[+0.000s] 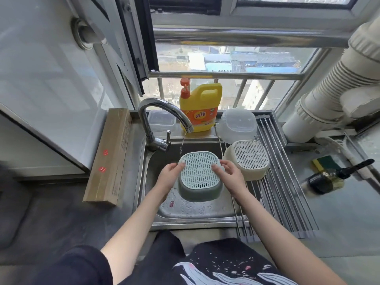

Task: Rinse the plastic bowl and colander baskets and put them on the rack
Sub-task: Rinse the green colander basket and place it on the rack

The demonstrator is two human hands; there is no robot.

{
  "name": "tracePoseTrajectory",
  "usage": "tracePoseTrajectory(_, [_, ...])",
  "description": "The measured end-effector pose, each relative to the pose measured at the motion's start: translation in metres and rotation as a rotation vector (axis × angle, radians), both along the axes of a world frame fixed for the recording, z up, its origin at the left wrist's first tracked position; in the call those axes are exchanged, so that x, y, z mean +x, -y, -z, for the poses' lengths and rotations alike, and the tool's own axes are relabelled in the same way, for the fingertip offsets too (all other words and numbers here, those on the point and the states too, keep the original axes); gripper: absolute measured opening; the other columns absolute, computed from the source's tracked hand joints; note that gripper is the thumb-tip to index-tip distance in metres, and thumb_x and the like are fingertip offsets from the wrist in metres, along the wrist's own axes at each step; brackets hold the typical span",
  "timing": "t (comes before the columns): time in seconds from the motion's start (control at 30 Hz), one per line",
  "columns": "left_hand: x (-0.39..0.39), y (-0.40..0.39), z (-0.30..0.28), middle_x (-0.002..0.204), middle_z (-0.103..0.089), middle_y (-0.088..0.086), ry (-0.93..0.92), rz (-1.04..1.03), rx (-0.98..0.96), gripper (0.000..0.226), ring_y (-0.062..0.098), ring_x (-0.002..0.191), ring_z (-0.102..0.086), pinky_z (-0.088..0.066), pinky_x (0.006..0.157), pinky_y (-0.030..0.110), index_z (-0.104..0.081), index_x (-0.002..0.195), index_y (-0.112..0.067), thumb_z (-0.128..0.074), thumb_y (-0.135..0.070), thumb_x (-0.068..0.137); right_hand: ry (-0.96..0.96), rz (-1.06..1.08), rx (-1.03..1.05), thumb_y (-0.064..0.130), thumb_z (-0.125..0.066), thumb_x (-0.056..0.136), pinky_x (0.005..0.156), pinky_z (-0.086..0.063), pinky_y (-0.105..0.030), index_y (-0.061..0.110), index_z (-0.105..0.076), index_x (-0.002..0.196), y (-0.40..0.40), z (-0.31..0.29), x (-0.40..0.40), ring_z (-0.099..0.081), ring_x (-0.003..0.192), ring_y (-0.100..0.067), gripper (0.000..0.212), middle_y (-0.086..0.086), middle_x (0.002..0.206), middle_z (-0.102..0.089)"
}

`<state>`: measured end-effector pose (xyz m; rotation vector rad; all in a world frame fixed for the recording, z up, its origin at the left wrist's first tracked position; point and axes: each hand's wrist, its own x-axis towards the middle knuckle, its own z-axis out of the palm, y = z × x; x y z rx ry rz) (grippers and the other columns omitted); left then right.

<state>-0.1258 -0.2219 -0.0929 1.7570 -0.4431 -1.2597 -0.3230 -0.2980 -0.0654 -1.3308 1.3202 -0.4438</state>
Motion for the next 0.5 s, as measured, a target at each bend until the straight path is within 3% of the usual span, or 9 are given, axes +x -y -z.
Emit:
tracePoseTrajectory(0.07, [-0.007, 0.000, 0.001, 0.124, -0.064, 0.005, -0.021, -0.001, 0.017, 0.100, 0.024, 0.113, -0.060, -0.046, 0.101, 0.048, -0.054, 0.130, -0.013, -0.065, -0.075, 0.052, -0.008, 0.008, 0.006, 0.050, -0.067, 0.080, 0.103, -0.043, -0.043, 0.022, -0.057, 0.127, 0.002, 0.000, -0.005, -0.051, 0.126, -0.024, 0.057, -0.009, 0.134, -0.056])
tracePoseTrajectory(0.27, [-0.017, 0.012, 0.017, 0.113, -0.070, 0.002, -0.068, 0.017, 0.069, 0.093, 0.023, 0.104, -0.066, -0.052, 0.094, 0.048, -0.061, 0.122, -0.017, -0.070, -0.072, 0.048, -0.014, 0.024, 0.012, 0.041, -0.063, 0.087, 0.095, -0.042, -0.029, 0.015, -0.052, 0.136, 0.009, 0.003, -0.021, -0.052, 0.123, -0.020, 0.056, -0.005, 0.131, -0.058])
tracePoseTrajectory(0.37, [-0.024, 0.015, 0.006, 0.113, -0.070, 0.004, -0.073, 0.039, 0.080, 0.090, 0.024, 0.104, -0.066, -0.051, 0.096, 0.048, -0.060, 0.124, -0.013, -0.071, -0.067, 0.053, 0.022, 0.027, 0.029, 0.039, -0.063, 0.088, 0.089, -0.045, -0.024, 0.015, -0.051, 0.137, 0.009, 0.005, -0.028, -0.057, 0.117, -0.018, 0.055, -0.005, 0.125, -0.063])
tracePoseTrajectory(0.5, [-0.031, 0.013, -0.003, 0.108, -0.072, 0.005, -0.107, 0.112, 0.112, 0.064, 0.024, 0.103, -0.067, -0.050, 0.097, 0.048, -0.065, 0.116, -0.010, -0.074, -0.053, 0.068, 0.027, 0.030, 0.001, 0.040, -0.059, 0.091, 0.081, -0.047, -0.019, 0.018, -0.053, 0.135, 0.005, 0.004, -0.039, -0.060, 0.107, -0.012, 0.050, -0.001, 0.121, -0.065])
